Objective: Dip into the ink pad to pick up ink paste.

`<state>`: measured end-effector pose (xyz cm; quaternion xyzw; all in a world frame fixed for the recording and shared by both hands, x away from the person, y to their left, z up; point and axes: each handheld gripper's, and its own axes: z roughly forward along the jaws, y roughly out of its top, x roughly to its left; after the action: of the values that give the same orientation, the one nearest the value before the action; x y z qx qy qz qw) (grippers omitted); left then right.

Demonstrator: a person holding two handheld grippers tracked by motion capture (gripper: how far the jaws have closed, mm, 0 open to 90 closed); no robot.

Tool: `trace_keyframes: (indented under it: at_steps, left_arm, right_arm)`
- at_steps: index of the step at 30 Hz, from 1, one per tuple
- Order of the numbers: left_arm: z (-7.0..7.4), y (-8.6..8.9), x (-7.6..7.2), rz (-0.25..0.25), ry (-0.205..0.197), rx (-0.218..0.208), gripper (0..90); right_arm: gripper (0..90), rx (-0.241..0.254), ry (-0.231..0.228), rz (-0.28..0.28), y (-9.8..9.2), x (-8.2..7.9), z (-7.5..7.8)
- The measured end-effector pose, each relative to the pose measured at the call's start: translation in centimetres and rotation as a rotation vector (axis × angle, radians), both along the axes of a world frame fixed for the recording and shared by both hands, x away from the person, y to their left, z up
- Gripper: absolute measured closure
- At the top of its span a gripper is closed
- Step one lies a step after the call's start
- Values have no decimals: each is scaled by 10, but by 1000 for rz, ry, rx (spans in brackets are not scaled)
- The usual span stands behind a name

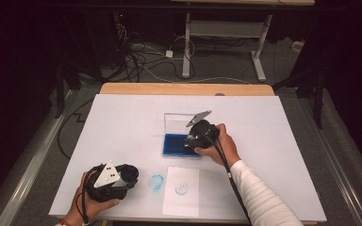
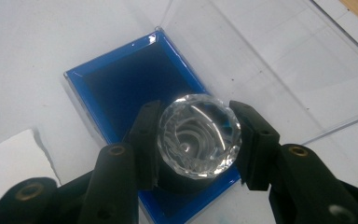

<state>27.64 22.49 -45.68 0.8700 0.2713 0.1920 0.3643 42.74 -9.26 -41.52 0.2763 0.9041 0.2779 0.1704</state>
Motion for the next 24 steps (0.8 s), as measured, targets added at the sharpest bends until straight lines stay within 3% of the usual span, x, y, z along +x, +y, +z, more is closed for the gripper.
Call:
trace_keyframes:
  at_steps: [5, 15, 24]
  left_arm:
    - [0, 0, 1, 3, 0, -5, 367]
    - [1, 0, 1, -5, -1, -3, 367]
    - [1, 1, 1, -4, 0, -8, 367]
  right_arm:
    - [574, 16, -12, -15, -7, 2, 10]
    - [574, 28, -67, 27, -6, -11, 52]
    - [573, 33, -81, 43, 1, -14, 62]
